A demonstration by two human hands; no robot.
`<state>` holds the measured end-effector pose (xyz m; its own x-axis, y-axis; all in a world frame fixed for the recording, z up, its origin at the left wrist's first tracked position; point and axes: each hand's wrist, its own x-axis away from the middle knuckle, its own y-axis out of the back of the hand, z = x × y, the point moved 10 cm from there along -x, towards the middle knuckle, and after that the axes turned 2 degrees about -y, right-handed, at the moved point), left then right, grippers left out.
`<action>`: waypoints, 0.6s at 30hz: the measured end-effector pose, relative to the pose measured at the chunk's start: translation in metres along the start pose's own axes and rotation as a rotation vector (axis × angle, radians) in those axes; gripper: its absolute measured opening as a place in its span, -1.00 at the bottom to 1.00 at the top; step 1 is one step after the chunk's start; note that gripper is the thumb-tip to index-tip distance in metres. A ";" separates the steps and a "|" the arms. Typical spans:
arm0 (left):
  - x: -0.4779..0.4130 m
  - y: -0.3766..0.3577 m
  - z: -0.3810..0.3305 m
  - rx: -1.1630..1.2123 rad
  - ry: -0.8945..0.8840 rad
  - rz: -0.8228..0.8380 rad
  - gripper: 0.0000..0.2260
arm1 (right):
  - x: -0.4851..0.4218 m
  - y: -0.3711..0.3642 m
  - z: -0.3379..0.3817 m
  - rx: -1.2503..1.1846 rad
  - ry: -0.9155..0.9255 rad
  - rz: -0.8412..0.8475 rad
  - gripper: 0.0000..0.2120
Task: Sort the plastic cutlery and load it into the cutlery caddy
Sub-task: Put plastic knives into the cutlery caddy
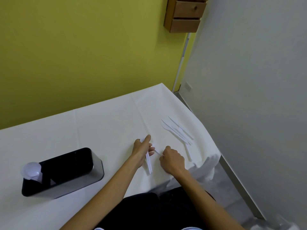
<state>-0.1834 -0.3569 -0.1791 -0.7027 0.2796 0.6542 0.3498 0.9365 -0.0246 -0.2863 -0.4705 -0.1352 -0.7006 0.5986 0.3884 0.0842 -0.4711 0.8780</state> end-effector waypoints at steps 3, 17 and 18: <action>-0.004 0.001 0.006 -0.043 -0.004 0.009 -0.67 | 0.002 -0.001 0.003 0.010 0.007 -0.031 -0.88; 0.015 0.033 -0.037 -0.051 -0.169 -0.141 -0.58 | 0.015 0.019 0.064 -0.381 0.306 0.052 -0.79; 0.017 0.039 -0.041 -0.033 -0.188 -0.150 -0.64 | 0.018 0.022 0.074 -0.388 0.331 0.059 -0.77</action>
<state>-0.1563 -0.3240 -0.1380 -0.8504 0.1757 0.4960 0.2512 0.9638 0.0891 -0.2450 -0.4222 -0.0886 -0.8945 0.3566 0.2697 -0.0949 -0.7409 0.6649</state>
